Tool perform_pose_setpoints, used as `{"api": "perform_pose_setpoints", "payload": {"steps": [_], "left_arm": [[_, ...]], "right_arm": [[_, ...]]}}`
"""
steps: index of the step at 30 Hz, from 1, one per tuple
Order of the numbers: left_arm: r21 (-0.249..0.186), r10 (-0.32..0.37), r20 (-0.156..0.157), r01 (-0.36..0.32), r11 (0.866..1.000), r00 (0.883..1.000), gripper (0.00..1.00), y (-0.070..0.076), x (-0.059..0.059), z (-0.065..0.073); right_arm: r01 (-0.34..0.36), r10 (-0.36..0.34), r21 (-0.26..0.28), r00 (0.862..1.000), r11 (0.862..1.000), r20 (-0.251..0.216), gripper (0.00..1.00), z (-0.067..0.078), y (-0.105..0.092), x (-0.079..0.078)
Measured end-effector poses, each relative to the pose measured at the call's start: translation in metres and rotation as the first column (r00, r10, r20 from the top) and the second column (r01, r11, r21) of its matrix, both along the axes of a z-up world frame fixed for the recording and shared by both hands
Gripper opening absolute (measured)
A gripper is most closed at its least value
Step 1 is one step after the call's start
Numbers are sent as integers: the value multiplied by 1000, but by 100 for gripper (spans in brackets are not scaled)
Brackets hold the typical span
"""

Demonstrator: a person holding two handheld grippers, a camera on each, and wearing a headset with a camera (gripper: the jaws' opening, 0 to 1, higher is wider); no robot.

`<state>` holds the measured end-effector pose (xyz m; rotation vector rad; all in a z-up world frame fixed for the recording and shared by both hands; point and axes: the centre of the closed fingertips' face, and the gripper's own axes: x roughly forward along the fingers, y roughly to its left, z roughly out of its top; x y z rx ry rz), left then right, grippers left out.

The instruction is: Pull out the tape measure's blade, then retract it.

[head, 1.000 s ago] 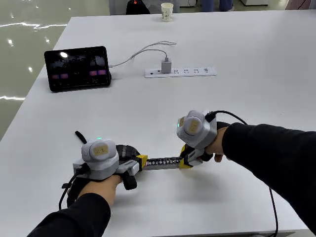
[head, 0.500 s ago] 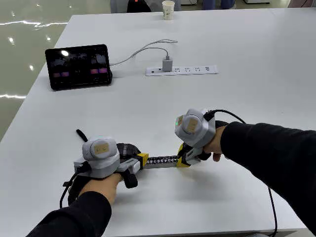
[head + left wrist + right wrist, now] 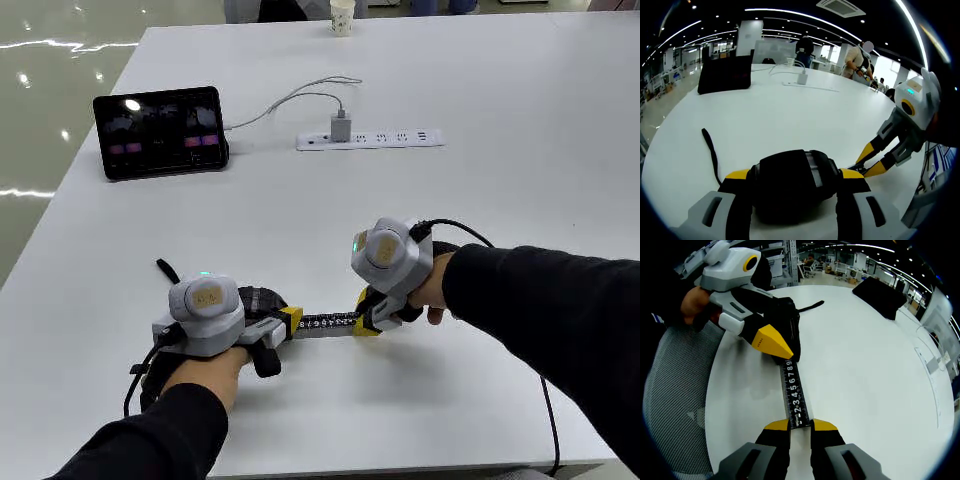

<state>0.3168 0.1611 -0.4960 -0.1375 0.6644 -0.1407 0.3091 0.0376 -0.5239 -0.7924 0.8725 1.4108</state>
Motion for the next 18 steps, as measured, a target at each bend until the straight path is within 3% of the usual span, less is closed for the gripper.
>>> {"api": "perform_pose_setpoints", "payload": {"steps": [18], "left_arm": [[1,-5,-1,5,1000,1000,63,1,0,0]], "right_arm": [[-7,7,37,1000,999,15,11,-1,12,-3]]}}
